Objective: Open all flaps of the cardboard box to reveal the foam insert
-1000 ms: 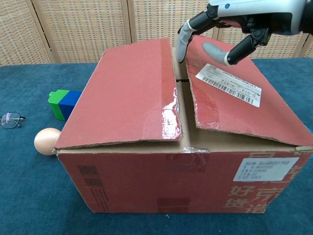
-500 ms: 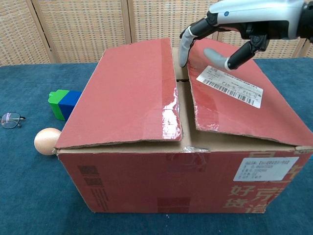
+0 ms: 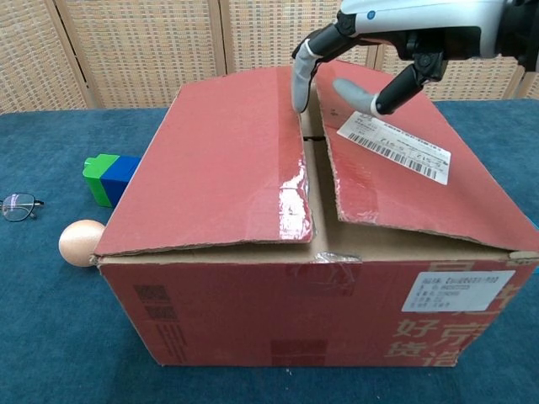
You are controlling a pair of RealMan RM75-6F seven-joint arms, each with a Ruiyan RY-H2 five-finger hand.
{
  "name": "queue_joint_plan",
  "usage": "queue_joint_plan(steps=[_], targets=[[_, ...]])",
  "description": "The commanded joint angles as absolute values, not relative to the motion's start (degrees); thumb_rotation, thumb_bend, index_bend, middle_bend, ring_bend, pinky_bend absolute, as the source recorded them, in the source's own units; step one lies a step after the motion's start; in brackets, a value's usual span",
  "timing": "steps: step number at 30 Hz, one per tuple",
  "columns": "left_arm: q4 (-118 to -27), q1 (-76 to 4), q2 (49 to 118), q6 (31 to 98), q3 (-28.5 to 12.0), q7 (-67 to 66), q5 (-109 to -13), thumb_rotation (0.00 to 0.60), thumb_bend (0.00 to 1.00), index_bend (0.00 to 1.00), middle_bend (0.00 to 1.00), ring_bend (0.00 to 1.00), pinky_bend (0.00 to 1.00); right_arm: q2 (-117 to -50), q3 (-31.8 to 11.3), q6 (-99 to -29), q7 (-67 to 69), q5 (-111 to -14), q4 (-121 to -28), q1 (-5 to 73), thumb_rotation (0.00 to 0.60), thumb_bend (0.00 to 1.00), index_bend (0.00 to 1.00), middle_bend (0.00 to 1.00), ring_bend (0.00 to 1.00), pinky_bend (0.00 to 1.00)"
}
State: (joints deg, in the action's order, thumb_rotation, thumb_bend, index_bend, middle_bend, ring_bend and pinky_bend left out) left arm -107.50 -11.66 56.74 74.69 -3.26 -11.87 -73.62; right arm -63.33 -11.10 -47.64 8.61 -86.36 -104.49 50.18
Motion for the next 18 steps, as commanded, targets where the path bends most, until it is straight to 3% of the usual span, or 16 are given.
queue_joint_plan(steps=[1, 12, 18], targets=[[-107.4, -11.6, 56.7, 74.7, -3.2, -11.8, -73.6, 0.556, 0.33, 0.13, 0.0, 0.0, 0.0, -63.7, -11.3, -47.3, 8.0, -85.6, -104.4, 50.5, 0.6, 0.73, 0.37, 0.34, 0.04, 0.02], [-107.2, -11.5, 56.7, 74.8, -3.1, -11.4, -73.6, 0.557, 0.33, 0.13, 0.0, 0.0, 0.0, -64.9, -10.5, -47.0, 5.6, -83.9, -102.4, 50.5, 0.6, 0.73, 0.37, 0.35, 0.04, 0.02], [-107.3, -11.5, 56.7, 75.0, -3.2, -11.4, -73.8, 0.556, 0.33, 0.13, 0.0, 0.0, 0.0, -64.7, -10.5, -47.5, 5.4, -83.8, -102.2, 50.4, 0.6, 0.73, 0.39, 0.41, 0.06, 0.02]])
